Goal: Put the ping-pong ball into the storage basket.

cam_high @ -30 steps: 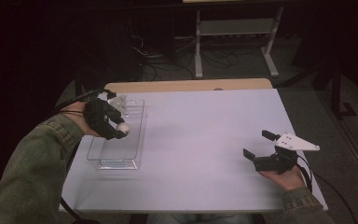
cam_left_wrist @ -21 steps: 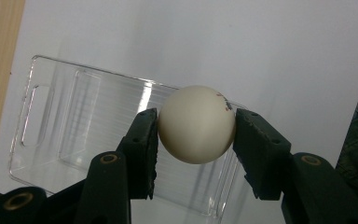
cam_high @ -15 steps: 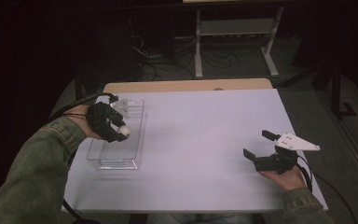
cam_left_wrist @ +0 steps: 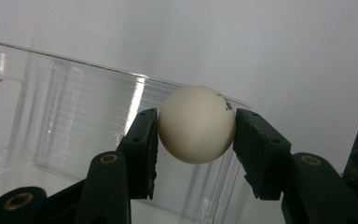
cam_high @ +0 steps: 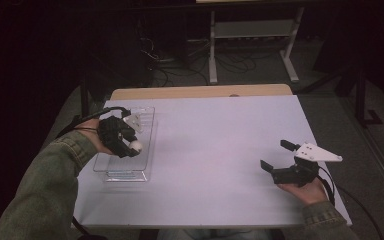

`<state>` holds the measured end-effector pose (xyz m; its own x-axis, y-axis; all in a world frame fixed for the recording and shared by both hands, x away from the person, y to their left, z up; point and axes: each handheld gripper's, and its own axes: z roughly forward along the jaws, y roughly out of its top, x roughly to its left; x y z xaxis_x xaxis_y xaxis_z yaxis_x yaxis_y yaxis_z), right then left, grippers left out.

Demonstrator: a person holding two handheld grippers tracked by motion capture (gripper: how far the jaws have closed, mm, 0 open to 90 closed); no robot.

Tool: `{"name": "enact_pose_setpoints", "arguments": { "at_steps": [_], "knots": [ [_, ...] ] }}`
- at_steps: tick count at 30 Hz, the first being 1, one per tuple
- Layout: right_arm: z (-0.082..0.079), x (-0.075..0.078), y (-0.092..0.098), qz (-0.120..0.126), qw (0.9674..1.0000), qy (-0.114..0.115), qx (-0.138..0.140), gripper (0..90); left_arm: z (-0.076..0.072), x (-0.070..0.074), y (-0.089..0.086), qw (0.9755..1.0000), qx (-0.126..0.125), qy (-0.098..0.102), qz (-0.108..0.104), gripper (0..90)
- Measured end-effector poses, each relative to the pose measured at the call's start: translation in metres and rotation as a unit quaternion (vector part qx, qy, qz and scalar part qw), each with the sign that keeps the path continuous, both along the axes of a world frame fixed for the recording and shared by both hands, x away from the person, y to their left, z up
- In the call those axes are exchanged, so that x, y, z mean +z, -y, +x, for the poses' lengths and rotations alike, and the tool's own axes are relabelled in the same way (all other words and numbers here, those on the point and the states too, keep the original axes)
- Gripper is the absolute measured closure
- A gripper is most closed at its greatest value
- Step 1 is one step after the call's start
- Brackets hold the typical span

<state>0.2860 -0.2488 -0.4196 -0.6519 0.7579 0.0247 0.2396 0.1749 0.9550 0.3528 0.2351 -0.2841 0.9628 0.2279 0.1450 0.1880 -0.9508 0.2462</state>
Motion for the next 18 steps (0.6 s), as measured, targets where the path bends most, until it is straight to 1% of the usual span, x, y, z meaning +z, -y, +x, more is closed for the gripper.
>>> {"name": "enact_pose_setpoints", "arguments": {
  "at_steps": [2,4,6,13,18],
  "knots": [
    [0.0,0.0,0.0,0.0,1.0,-0.002,-0.001,0.0,0.0,-0.003,-0.001,1.0,0.0,-0.002,0.003,50.7],
    [0.0,0.0,0.0,-0.001,1.0,-0.002,-0.001,0.0,0.0,-0.005,-0.001,1.0,0.0,0.0,0.006,50.7],
    [0.0,0.0,0.0,-0.001,1.0,-0.002,-0.002,0.0,0.0,-0.007,-0.003,1.0,0.004,0.0,0.002,50.7],
    [0.0,0.0,0.0,-0.002,1.0,-0.001,-0.002,0.0,-0.001,-0.012,-0.006,1.0,0.007,-0.003,0.003,50.7],
    [0.0,0.0,0.001,-0.002,1.0,0.0,-0.002,0.0,-0.001,-0.02,-0.008,0.9999,0.008,-0.009,-0.002,50.7]
  ]
}}
